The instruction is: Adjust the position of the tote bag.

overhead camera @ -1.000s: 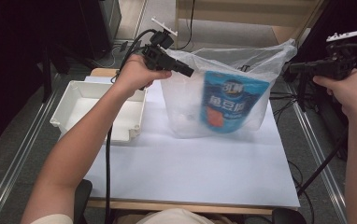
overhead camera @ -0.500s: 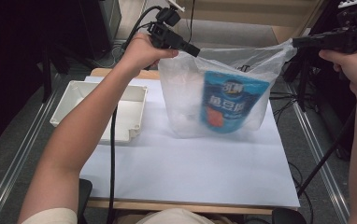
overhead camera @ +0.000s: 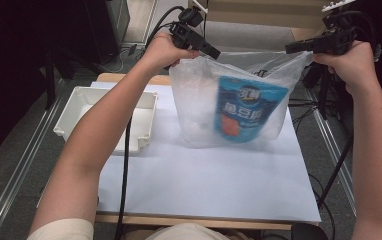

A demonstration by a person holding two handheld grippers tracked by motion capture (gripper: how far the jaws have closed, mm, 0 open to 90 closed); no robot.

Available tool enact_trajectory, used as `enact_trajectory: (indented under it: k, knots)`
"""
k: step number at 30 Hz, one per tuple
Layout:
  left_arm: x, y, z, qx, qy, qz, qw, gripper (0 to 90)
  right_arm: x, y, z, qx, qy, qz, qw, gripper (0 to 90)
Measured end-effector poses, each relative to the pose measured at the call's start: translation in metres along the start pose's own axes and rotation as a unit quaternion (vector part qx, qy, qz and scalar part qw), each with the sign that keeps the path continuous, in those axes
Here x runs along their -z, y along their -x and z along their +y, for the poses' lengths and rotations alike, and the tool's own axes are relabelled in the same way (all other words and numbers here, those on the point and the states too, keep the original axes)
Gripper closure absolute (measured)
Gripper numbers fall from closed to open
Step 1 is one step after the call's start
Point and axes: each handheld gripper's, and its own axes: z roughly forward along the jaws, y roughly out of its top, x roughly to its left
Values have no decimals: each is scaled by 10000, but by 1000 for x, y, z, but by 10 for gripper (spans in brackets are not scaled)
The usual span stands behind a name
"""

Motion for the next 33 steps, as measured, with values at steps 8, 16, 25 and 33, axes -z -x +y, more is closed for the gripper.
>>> enact_trajectory:
  k: [8, 16, 25, 33]
  knots:
    - [-8, -4, -7, 46, -79, -171, 9998, 444, -8, 1, -6, 12, -211, 81, 9997, 720]
    - [-13, 2, -11, -92, -334, -188, 9992, 429, -13, 3, -19, 78, -358, 233, 9991, 520]
    - [-12, 7, -17, -169, -456, -267, 9985, 546, -11, 7, -34, 134, -534, 191, 9983, 492]
    - [-9, 7, -20, -236, -473, -206, 9984, 873, -13, 5, -41, 112, -759, 219, 9968, 900]
